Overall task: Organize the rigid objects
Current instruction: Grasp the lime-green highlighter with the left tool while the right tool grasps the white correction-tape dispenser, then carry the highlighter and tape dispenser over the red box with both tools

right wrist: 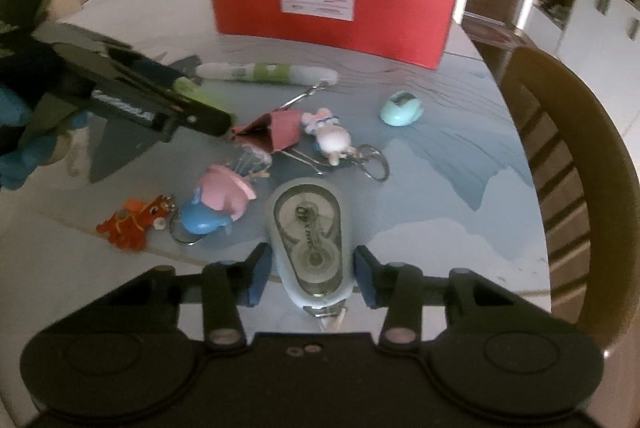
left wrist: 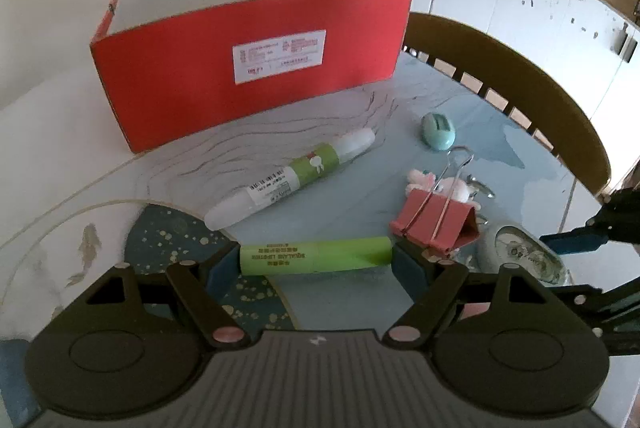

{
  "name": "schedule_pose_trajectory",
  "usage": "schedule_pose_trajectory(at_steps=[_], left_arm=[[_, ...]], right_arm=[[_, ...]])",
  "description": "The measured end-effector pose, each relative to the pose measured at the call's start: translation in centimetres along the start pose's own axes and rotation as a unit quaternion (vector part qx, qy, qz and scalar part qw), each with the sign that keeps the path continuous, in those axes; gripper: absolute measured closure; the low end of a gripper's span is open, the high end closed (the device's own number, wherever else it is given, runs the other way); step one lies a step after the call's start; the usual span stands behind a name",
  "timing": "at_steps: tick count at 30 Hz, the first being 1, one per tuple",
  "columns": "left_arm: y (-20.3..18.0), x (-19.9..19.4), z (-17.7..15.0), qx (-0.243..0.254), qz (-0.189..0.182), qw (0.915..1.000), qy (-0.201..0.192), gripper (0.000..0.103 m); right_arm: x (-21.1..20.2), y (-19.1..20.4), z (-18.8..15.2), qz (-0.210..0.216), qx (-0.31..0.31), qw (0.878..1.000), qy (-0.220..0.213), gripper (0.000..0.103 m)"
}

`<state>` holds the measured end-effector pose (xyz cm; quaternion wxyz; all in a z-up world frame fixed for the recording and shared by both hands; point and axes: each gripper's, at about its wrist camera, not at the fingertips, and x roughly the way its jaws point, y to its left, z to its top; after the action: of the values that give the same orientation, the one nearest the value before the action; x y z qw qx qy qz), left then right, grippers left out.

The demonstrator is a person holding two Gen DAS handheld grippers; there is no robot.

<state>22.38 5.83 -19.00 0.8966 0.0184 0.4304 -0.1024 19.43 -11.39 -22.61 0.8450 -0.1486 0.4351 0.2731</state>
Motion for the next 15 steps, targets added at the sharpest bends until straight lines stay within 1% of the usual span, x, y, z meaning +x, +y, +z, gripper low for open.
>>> schedule_pose_trajectory(at_steps=[5, 9, 15], left_arm=[[-0.1, -1.3, 0.1, -0.002, -0.003, 1.0000, -0.006, 0.021], [-0.3, -2.5, -0.1, 0.000, -0.006, 0.9999, -0.008, 0.021], [-0.3, -4.5, 0.5, -0.002, -0.009, 0.9999, -0.014, 0.021]], right_arm=[[-0.7, 0.4, -0.7, -0.029, 0.030, 0.999, -0.015, 0.059], [-1.8, 0.5, -0.8, -0.041, 0.054, 0.997, -0.029, 0.059], [-4.0, 0.9, 0.5, -0.055, 0.067, 0.995, -0.041, 0.059]])
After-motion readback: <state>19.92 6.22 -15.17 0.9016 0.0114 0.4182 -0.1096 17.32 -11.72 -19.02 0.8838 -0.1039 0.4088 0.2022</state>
